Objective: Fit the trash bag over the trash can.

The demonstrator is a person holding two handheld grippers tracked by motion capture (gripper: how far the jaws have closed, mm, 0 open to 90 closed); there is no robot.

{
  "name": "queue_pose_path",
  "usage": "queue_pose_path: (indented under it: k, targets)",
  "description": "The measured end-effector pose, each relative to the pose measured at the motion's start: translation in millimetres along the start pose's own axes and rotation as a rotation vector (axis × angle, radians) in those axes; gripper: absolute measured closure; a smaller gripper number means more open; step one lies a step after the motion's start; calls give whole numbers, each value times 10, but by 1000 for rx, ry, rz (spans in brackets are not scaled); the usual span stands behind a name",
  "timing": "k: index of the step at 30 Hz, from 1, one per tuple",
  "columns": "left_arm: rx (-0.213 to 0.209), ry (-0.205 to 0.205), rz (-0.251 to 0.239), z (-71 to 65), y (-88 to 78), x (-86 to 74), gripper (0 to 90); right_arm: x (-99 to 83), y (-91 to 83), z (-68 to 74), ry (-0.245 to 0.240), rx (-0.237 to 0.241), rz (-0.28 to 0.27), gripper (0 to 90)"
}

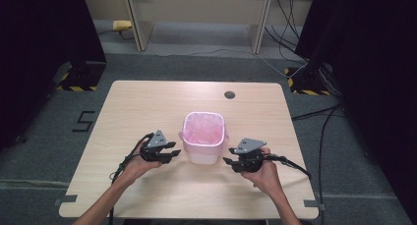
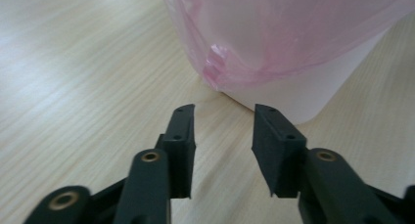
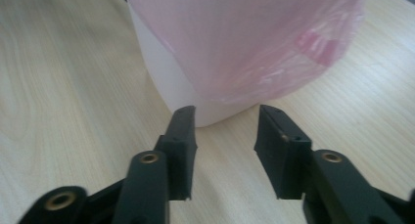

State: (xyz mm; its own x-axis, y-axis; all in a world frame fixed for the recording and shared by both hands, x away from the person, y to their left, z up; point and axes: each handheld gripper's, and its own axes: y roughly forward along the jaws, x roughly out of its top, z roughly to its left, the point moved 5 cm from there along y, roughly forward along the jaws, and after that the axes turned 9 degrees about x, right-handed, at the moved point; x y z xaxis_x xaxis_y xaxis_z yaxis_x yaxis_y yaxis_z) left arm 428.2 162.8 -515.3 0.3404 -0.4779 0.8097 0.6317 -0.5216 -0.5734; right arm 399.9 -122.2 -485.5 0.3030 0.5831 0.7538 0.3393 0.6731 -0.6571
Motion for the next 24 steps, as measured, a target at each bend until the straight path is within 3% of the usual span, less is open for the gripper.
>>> queue_pose_path:
  k: [7, 10, 18, 22, 24]
  targets:
    - [2, -18, -62, -56, -250, 46, 496, 67, -145, -51, 45, -12, -61, 494]
    - [0, -38, -64, -73, -268, 43, 468, 78, -165, -70, 60, -22, -69, 472]
    - [-27, -100, -12, -77, -334, -214, 325, 239, -295, -142, 113, -89, -130, 345]
    - [-20, -90, 33, -91, -338, -349, 246, 375, -361, -145, 112, -101, -171, 334]
    - [-7, -73, 77, -109, -334, -474, 197, 553, -403, -145, 98, -104, -210, 329]
